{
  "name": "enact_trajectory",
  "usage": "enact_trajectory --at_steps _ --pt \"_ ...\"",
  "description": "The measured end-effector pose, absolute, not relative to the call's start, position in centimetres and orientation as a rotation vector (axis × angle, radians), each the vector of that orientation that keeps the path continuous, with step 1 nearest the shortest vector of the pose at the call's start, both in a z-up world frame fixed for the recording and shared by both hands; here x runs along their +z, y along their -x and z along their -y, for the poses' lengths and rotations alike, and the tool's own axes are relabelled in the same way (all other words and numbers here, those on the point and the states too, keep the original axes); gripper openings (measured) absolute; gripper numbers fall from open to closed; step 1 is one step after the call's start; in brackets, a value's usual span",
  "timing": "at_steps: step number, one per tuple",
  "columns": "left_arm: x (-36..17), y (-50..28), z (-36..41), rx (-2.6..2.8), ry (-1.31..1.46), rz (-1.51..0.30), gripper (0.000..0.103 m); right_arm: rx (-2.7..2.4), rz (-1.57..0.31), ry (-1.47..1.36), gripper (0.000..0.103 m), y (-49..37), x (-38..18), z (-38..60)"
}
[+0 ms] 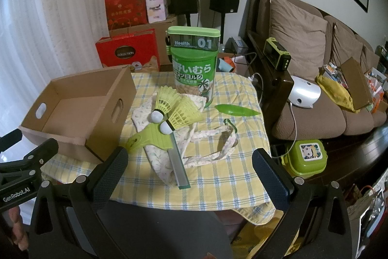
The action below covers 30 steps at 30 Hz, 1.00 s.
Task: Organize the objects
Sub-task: 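Move both tools toward the two yellow shuttlecocks on the cloth bag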
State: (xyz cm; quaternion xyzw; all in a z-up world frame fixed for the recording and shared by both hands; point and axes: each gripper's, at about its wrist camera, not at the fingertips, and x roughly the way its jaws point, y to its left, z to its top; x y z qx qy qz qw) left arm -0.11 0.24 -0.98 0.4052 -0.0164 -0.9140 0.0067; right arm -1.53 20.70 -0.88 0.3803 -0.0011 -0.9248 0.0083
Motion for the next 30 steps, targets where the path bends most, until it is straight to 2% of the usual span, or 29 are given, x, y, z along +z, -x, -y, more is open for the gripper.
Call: enact_trajectory --at_steps 11,16,18,22,26,30 --pt "-1.4 0.9 -0.9 -2.87 -1.233 0.116 0.103 -2.88 0.008 -1.192 0.103 1.6 -1.2 -20.6" --pt "-1.0 1.2 -2.0 -2.854 -1.029 0.323 0.103 -2.81 0.089 -1.245 0.103 3.1 -2.9 -21.7" --pt "-1.2 1.5 -2.1 -2.85 -1.02 0.346 0.103 -2.8 0.135 -1.253 0.102 3.5 -3.4 -22.1" --pt "-1.7 2.8 -1.6 -2.898 -1.104 0.223 0.102 -2.812 0.165 -1.242 0.1 4.0 -3.8 -22.9" --pt "-1.6 3.9 -2.1 -2.952 -1.123 0.161 0.1 -2.826 0.127 -1.252 0.092 5.1 -4.3 -23.0" --pt "-1.2 5.9 -3.2 -2.991 -1.155 0.142 0.09 -2.8 0.152 -1.296 0.085 6.9 -5.2 -23.3"
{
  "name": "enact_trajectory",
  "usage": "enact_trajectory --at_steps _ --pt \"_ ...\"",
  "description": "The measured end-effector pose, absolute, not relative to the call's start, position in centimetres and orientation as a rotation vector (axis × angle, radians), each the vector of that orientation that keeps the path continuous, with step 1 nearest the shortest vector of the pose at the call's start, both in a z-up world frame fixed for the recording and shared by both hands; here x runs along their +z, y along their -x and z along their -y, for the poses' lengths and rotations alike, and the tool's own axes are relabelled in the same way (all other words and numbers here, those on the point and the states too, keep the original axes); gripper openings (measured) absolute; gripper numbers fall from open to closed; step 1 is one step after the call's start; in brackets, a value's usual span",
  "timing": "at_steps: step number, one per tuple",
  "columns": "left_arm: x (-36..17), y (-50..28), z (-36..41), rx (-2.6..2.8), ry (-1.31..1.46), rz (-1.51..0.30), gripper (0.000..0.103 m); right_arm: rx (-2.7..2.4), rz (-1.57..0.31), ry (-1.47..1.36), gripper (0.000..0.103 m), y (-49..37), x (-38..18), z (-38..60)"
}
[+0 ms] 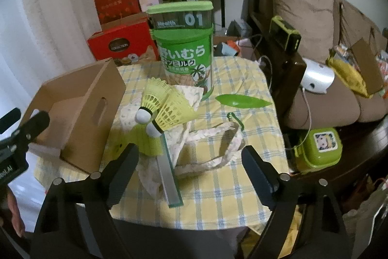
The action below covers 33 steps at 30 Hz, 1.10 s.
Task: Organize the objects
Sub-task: 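Move both tools toward the two yellow shuttlecocks on the cloth bag, then grasp one yellow shuttlecock with the right tool while the left tool grasps the other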
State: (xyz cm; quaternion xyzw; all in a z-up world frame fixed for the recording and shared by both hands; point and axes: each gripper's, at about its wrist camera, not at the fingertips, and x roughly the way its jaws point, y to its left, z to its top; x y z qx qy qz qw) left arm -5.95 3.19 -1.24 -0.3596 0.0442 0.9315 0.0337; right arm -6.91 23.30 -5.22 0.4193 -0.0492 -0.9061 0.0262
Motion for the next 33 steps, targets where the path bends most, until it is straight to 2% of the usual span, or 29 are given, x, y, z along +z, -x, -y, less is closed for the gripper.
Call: enact_trajectory --at_steps 6,9,16,30,32,33 --pt "-1.4 10.1 -5.3 2.695 1.165 -0.09 0.076 -2.683 0.362 -1.393 0.072 9.9 -7.5 -24.5" --pt "-2.1 12.2 -6.3 2.62 1.226 -0.072 0.068 -2.642 0.47 -1.411 0.071 11.2 -8.5 -25.3" --pt "-3.5 15.7 -8.4 2.571 1.311 -0.116 0.068 -2.604 0.645 -1.409 0.069 13.6 -10.3 -25.8" --pt "-5.8 18.0 -8.2 2.584 1.411 -0.132 0.071 -2.621 0.707 -1.419 0.069 16.1 -12.1 -24.5" --pt "-5.9 18.1 -8.0 2.585 1.416 -0.121 0.072 -2.63 0.683 -1.415 0.065 16.3 -12.3 -24.0" --pt "-5.9 18.1 -7.9 2.584 1.417 -0.117 0.073 -2.631 0.668 -1.415 0.06 16.4 -12.3 -23.8"
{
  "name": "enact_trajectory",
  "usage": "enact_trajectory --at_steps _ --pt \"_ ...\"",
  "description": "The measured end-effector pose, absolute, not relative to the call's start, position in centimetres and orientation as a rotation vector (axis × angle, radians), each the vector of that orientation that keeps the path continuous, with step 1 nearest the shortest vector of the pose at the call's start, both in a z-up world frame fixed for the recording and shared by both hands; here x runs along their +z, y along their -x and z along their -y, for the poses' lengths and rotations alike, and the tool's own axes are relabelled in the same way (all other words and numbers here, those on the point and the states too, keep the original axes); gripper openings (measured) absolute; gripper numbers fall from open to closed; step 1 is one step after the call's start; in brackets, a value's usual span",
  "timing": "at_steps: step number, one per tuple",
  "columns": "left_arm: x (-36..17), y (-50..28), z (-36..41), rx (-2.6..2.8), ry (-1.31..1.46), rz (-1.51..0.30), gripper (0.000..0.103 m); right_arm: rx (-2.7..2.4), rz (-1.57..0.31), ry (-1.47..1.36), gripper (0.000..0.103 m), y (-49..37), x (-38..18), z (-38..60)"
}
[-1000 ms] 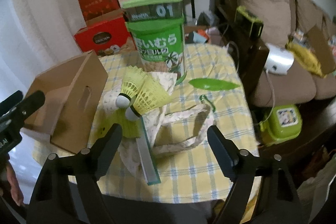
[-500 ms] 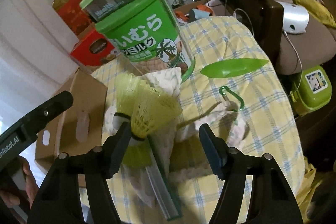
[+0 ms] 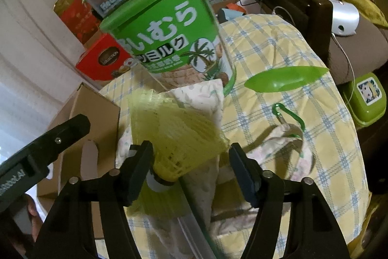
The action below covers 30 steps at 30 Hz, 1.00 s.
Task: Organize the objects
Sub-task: 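Grasp one yellow shuttlecock with the right tool while the left tool grasps the other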
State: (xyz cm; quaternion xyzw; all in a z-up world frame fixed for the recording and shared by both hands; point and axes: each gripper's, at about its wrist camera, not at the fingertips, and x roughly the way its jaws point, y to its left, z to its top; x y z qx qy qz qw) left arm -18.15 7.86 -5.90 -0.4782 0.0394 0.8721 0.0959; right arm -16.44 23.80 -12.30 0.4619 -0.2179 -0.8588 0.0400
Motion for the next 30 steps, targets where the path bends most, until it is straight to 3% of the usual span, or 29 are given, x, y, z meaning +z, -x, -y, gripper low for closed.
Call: enact_trajectory --at_steps 2,5,6,18,22,30 --pt "-5.9 18.2 -7.8 2.581 1.418 -0.108 0.074 -2.628 0.643 -1.412 0.051 16.6 -12.4 -23.4" --pt "-5.9 18.3 -7.8 2.569 1.424 -0.101 0.074 -2.634 0.613 -1.394 0.045 16.8 -12.5 -23.2" --pt "-5.9 18.4 -7.9 2.564 1.425 -0.1 0.074 -2.635 0.605 -1.394 0.036 16.8 -12.5 -23.2" --pt "-7.7 18.7 -12.1 2.506 1.468 -0.31 0.074 -2.662 0.628 -1.337 0.034 13.9 -9.9 -27.0" --pt "-9.1 19.4 -13.5 2.491 1.509 -0.388 0.069 -2.681 0.619 -1.334 0.034 12.8 -9.2 -28.0" --pt "-12.1 21.0 -14.4 2.481 1.593 -0.415 0.065 -2.691 0.61 -1.322 0.034 11.4 -8.6 -28.7"
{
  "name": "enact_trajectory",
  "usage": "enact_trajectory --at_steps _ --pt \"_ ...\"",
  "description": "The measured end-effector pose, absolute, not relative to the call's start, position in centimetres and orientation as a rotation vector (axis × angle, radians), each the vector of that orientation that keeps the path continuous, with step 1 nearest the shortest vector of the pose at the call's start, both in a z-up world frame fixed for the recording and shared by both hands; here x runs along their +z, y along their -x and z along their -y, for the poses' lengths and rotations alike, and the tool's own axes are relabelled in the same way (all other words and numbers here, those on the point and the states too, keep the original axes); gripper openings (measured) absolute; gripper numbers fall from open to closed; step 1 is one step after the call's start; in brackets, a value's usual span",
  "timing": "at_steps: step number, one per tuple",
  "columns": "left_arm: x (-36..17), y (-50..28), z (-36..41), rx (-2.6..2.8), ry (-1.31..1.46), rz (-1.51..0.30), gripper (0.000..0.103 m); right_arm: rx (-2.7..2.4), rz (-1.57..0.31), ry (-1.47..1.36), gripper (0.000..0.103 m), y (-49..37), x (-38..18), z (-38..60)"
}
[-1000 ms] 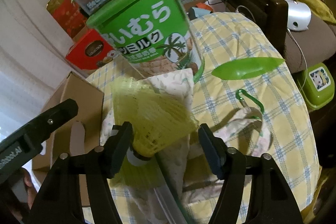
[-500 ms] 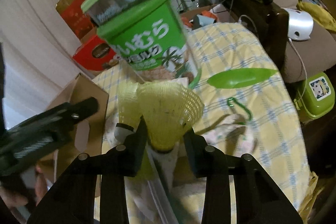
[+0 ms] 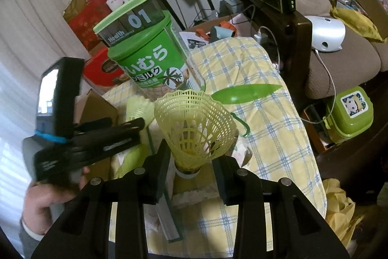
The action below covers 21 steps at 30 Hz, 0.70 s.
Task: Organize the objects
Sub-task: 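Grasp one yellow shuttlecock with the right tool while the left tool grasps the other, then lift both shuttlecocks and carry them over the cardboard tray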
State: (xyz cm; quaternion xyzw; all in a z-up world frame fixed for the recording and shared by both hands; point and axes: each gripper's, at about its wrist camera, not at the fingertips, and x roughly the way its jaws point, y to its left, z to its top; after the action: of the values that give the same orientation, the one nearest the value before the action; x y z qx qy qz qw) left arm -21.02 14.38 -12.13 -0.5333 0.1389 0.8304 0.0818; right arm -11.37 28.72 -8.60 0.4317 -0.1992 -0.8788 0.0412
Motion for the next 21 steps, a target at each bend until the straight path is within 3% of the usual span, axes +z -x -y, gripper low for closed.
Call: enact_trajectory --at_steps 3,5,6,7,21 --pt "-13.1 21.2 -14.5 2.44 1.628 -0.347 0.064 -2.689 0.601 -1.321 0.034 11.3 -8.4 -28.5" --pt "-13.5 21.2 -14.3 2.429 1.646 -0.303 0.047 -2.687 0.59 -1.324 0.034 11.2 -8.4 -28.3" --pt "-13.6 21.2 -14.2 2.426 1.653 -0.293 0.034 -2.689 0.582 -1.326 0.034 11.2 -8.4 -28.2" --pt "-13.6 21.2 -14.0 2.422 1.659 -0.28 0.03 -2.689 0.574 -1.327 0.034 11.3 -8.4 -28.2" --pt "-8.4 17.9 -11.5 2.459 1.48 -0.147 0.027 -2.696 0.493 -1.298 0.034 11.5 -7.1 -26.7"
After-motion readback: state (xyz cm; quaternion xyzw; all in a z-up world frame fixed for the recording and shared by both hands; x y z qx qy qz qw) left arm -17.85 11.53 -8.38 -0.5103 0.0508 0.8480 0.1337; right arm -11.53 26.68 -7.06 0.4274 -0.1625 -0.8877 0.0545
